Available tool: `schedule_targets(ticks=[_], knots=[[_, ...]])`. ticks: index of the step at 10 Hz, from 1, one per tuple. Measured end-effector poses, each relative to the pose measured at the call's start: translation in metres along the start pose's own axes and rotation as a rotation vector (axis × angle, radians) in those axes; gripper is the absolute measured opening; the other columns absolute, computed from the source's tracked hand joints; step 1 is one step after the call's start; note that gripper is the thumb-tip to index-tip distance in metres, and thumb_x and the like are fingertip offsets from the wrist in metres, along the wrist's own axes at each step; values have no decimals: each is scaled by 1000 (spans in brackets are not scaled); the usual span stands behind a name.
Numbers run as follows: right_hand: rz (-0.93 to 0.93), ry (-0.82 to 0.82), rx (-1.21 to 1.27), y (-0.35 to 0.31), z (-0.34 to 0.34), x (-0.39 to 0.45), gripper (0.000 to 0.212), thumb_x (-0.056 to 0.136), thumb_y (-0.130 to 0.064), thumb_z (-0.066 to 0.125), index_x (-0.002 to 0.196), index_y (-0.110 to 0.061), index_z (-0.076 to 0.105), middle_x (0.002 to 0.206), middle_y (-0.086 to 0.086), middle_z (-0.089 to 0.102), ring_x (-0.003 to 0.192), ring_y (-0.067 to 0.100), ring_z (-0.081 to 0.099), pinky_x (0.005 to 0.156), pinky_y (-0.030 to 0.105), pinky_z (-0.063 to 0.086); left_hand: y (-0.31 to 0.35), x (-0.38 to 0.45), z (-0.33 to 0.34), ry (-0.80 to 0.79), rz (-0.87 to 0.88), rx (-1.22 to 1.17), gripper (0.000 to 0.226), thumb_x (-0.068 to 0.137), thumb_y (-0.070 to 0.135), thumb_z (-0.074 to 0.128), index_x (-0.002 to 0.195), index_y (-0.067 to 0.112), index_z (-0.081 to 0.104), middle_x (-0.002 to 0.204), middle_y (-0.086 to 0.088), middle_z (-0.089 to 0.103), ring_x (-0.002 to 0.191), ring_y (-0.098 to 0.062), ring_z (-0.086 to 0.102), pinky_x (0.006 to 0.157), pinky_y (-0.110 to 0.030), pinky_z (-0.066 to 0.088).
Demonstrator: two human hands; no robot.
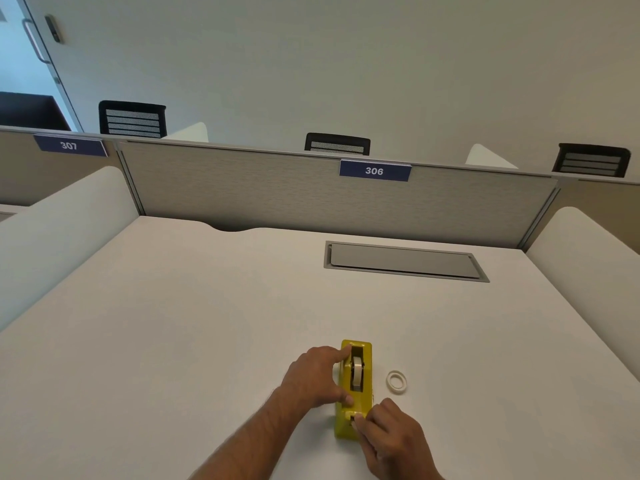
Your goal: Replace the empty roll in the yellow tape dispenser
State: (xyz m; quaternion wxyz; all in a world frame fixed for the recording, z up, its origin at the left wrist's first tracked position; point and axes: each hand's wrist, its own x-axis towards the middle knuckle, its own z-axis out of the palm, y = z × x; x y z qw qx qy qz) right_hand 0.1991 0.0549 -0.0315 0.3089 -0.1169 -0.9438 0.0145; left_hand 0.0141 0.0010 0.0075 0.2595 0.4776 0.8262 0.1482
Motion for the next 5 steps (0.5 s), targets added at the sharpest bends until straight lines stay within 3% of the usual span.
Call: schedule_targets(ticks=[2, 3, 4, 5], knots=[[34, -81, 68, 3, -14, 3, 23, 86, -40, 61, 81, -22, 75, 68, -4, 63, 60, 11, 53, 46, 19, 46, -1, -5, -2, 13, 16, 27, 96, 72, 55, 79, 150, 41, 24, 158, 7, 35, 144, -20, 34, 115, -42, 35], [121, -45, 218, 4, -35, 17, 27, 76, -40, 72, 94, -20, 77, 71, -5, 64, 62, 11, 57, 45, 19, 50, -3, -7, 0, 40, 22, -35, 87, 79, 48, 74, 149, 40, 25, 160, 8, 32, 145, -19, 32, 117, -41, 34], [170, 135, 297, 12, -62, 46, 26, 77, -34, 73, 96, -16, 78, 72, -4, 63, 59, 10, 55, 44, 21, 49, 0, -5, -7, 128, 27, -93, 76, 85, 43, 68, 149, 39, 28, 159, 8, 33, 145, -17, 31, 117, -39, 33], [181, 359, 447, 11, -119, 96, 18, 80, -26, 71, 86, -10, 77, 74, -2, 67, 57, 11, 58, 51, 28, 50, 10, 0, -27, 382, 104, -8, 65, 91, 53, 54, 149, 33, 31, 158, 6, 36, 145, -16, 33, 117, -38, 34]])
